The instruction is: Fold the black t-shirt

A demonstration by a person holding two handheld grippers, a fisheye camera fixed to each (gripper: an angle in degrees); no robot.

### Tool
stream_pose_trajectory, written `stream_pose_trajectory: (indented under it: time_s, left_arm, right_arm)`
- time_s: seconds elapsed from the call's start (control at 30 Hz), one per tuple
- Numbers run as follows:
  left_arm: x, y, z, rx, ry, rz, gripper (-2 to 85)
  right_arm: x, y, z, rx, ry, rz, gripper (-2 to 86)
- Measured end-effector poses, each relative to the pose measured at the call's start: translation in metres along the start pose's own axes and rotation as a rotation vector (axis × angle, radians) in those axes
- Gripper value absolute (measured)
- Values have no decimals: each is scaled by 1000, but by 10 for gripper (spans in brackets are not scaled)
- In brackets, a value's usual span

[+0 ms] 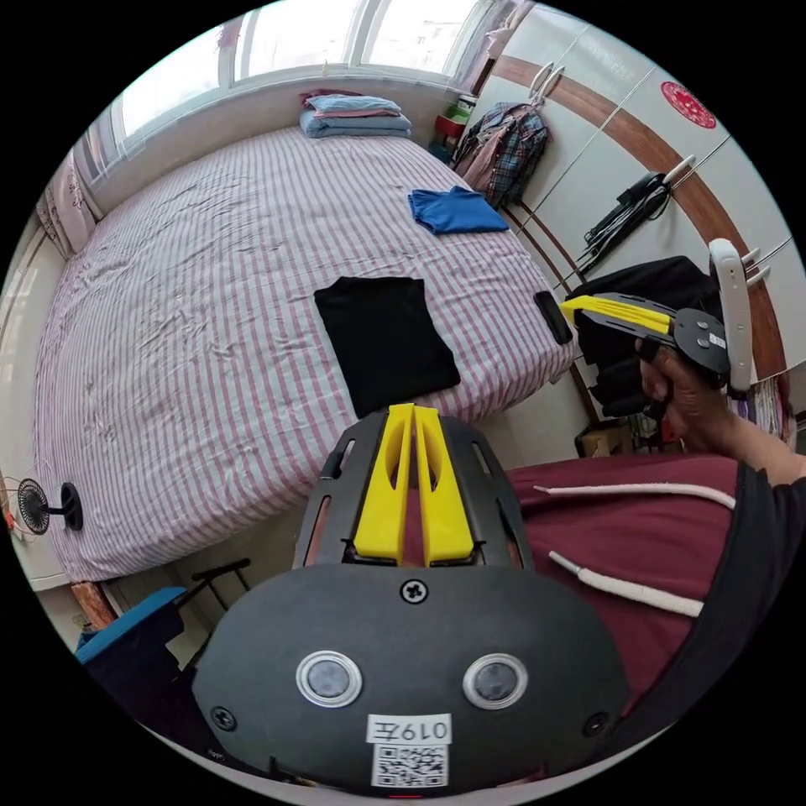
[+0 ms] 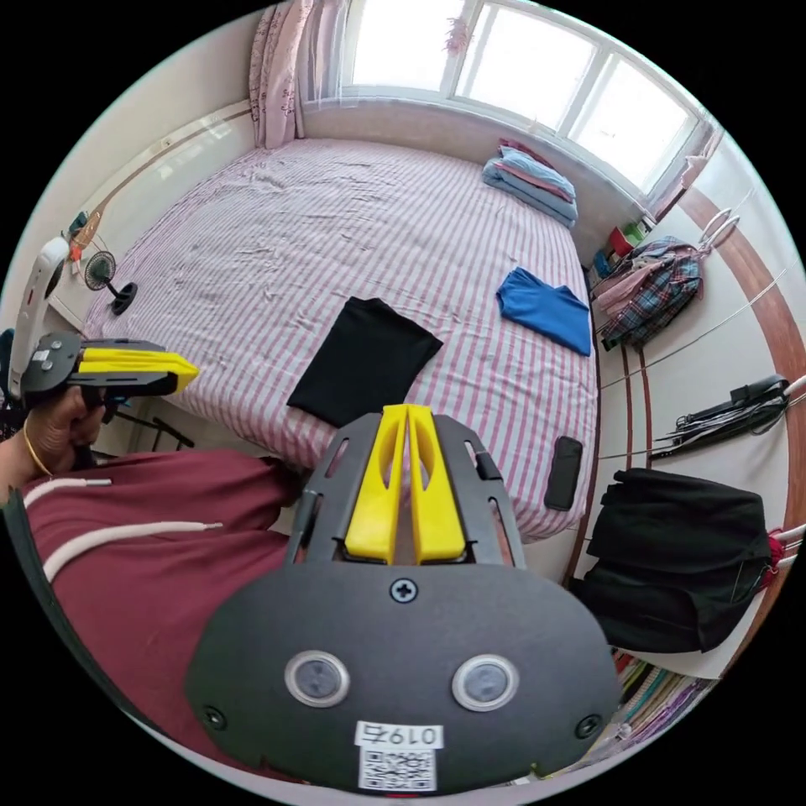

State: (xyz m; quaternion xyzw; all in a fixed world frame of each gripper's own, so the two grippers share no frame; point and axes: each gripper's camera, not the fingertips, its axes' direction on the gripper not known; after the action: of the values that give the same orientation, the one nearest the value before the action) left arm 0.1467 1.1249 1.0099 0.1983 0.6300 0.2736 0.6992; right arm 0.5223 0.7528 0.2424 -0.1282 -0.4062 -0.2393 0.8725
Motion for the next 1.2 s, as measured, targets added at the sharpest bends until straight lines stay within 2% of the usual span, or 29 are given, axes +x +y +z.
stream_pose_trajectory:
  time_s: [0.1,0.27,0.5,0.7,0.97,1.2]
  left_arm:
    - [24,16,-3,-19,-31,-28,6]
    - [57,36,-16,0,-145,-123,6]
    - [100,58,-22,6,-250,-81,6]
    - [123,78,-27,6,-176,-45,7]
    - [151,105,-21,-69,-166,46,7]
    - [147,113,-18,-108,-131,20,6]
  right_arm:
    - [8,11,-6,8,-64,12,-7]
    - [3,26,-16,34,-63,-31,-8]
    - [2,52,-35,149,-83,-60,-9]
    - [-9,71,-35,125,-49,-89,-9]
    - [-6,80,-21,72,-146,-62,-10]
    - [-6,85,-8,44,-189,-89,-10]
